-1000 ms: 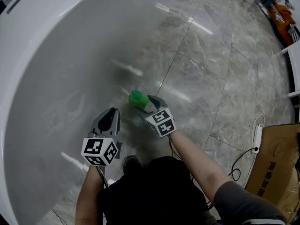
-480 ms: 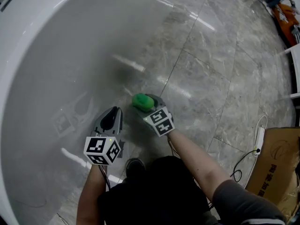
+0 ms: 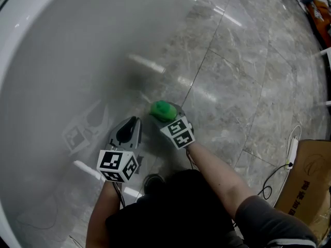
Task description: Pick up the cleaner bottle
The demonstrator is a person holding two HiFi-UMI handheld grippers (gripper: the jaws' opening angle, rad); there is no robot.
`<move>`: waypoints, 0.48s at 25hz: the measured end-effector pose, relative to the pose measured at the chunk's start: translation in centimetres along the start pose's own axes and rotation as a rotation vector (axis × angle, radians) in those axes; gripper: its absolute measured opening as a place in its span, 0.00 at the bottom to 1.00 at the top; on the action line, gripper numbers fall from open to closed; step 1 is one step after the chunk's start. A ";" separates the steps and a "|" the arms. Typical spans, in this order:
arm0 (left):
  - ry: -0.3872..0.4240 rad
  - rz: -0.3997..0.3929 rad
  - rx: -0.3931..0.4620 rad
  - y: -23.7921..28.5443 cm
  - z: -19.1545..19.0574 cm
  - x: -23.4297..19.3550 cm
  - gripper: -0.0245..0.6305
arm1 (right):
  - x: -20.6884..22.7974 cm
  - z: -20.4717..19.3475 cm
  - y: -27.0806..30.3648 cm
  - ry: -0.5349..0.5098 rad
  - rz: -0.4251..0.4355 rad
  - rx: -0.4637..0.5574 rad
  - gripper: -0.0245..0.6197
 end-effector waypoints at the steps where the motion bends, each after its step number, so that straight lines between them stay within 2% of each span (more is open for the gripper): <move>1: 0.004 0.001 -0.004 0.0 0.0 -0.1 0.11 | 0.0 0.1 0.0 -0.001 -0.001 -0.001 0.45; 2: 0.005 0.004 -0.006 0.0 0.1 -0.1 0.11 | 0.0 0.2 0.0 0.003 -0.002 -0.001 0.39; 3: 0.002 0.006 -0.004 -0.1 0.1 -0.2 0.11 | 0.1 0.3 0.0 0.017 -0.001 0.000 0.38; 8: 0.002 0.005 0.005 -0.1 0.3 -0.1 0.11 | 1.3 0.1 0.0 0.170 -0.001 0.036 0.37; 12: 0.012 0.011 0.006 -0.3 0.4 0.2 0.11 | 1.5 0.1 -0.6 0.209 0.032 0.031 0.36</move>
Point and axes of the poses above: the fingertips, and each gripper's own axes: y forward along the fingers, x to its right, z out of its top, the point moved 10 cm from there along -y, backward along the fingers, and after that the axes turned 7 degrees about -x, right-handed, at the moved point
